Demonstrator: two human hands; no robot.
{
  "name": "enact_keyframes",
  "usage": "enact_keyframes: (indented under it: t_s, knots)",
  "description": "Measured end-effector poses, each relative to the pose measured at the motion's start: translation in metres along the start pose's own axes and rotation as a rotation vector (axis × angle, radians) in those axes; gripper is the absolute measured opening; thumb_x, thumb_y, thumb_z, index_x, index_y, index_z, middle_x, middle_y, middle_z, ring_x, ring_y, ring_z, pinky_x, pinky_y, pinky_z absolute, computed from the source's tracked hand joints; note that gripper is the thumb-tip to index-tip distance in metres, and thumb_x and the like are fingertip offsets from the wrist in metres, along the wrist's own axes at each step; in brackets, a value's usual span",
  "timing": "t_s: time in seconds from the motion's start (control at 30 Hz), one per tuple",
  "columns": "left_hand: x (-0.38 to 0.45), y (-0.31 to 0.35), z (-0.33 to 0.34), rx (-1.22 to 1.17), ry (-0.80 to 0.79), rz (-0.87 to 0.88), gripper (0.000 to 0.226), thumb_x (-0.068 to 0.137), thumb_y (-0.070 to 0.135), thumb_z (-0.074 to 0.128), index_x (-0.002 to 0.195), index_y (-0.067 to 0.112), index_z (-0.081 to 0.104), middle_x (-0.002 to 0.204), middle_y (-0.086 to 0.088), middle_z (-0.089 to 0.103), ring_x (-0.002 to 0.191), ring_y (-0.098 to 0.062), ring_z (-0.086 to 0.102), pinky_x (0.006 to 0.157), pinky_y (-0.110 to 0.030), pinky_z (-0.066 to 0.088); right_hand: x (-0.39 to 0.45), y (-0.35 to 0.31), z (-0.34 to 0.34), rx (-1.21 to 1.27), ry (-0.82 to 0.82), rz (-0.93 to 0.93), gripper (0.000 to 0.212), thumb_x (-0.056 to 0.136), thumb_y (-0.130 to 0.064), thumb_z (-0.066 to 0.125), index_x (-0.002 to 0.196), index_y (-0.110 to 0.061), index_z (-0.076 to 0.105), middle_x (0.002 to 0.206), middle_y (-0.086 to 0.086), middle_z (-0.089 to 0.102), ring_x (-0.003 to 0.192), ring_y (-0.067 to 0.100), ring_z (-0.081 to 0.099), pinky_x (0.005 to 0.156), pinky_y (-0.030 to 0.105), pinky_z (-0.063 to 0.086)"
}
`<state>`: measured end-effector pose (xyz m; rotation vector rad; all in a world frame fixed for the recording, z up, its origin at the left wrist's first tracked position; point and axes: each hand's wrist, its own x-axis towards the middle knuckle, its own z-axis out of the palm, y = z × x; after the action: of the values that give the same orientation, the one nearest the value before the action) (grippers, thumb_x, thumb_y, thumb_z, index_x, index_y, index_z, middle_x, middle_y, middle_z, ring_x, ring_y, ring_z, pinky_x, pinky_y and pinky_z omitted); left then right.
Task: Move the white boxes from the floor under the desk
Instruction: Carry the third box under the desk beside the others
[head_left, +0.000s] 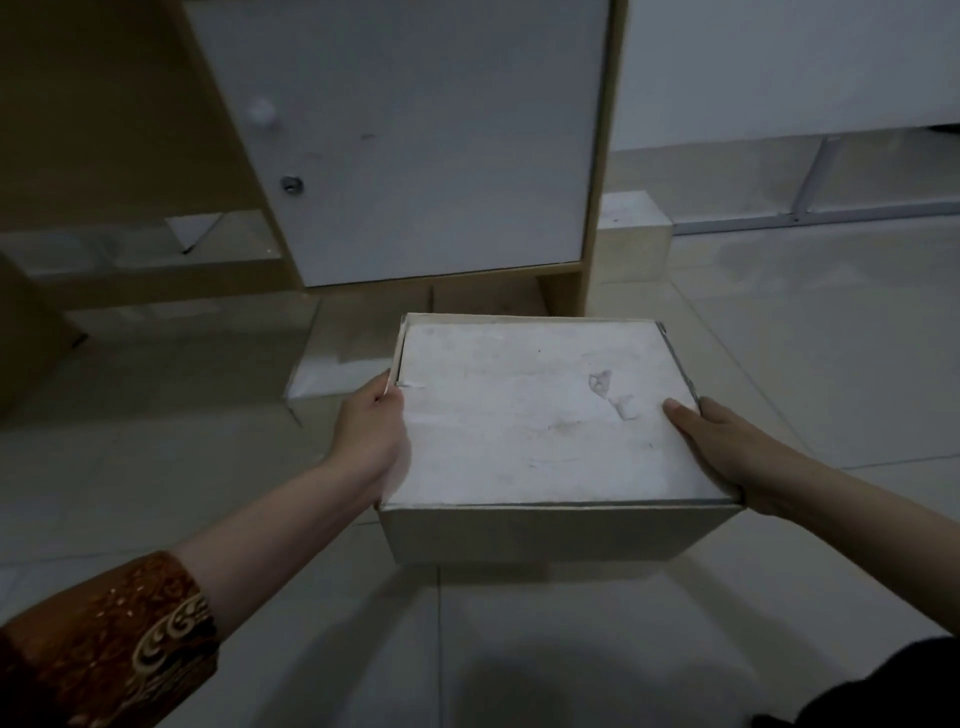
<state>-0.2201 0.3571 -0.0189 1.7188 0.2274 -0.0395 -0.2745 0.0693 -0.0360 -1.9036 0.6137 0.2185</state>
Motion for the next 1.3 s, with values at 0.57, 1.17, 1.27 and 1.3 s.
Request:
enact_keyframes:
  t_s: [0.57,1.17,1.27,1.3]
  knots:
    - [0.047,-0.058,-0.230,-0.006,0.246,-0.100,0.035,0.096,0.006,0.037,0.069,0.013,0.059,0.073,-0.007,0.057,0.075,-0.026,0.057,0.076,-0.033,0.049,-0.012,-0.091,0.231,-0.120,-0.127,-0.123,0.051,0.098,-0.039,0.036,0.137,-0.007,0.033,0.137,0.013,0.048,0.106,0.025,0.051,0.090,0.035,0.042]
    - [0.127,-0.124,-0.417,0.118,0.512,-0.120,0.020,0.098,0.014,0.040,0.093,0.009,0.060,0.069,0.000,0.049,0.063,-0.015,0.044,0.061,-0.028,0.036,0.027,-0.116,0.477,-0.055,-0.368,-0.122,0.080,0.073,-0.049,0.072,0.134,-0.013,0.033,0.136,0.005,0.050,0.121,0.026,0.053,0.102,0.041,0.045]
    - [0.132,-0.134,-0.432,0.081,0.567,-0.147,0.025,0.097,0.015,0.042,0.080,0.012,0.060,0.069,0.002,0.048,0.074,-0.022,0.049,0.075,-0.030,0.038,0.046,-0.130,0.500,-0.025,-0.411,-0.195,0.087,0.066,-0.052,0.076,0.135,-0.016,0.039,0.136,0.001,0.054,0.118,0.023,0.057,0.101,0.038,0.047]
    - [0.134,-0.139,-0.436,0.039,0.604,-0.159,0.020,0.097,0.013,0.042,0.089,0.012,0.060,0.070,0.003,0.048,0.078,-0.021,0.050,0.079,-0.030,0.037,0.053,-0.138,0.508,-0.056,-0.412,-0.235,0.083,0.068,-0.051,0.075,0.135,-0.015,0.041,0.134,0.003,0.056,0.117,0.023,0.057,0.099,0.035,0.047]
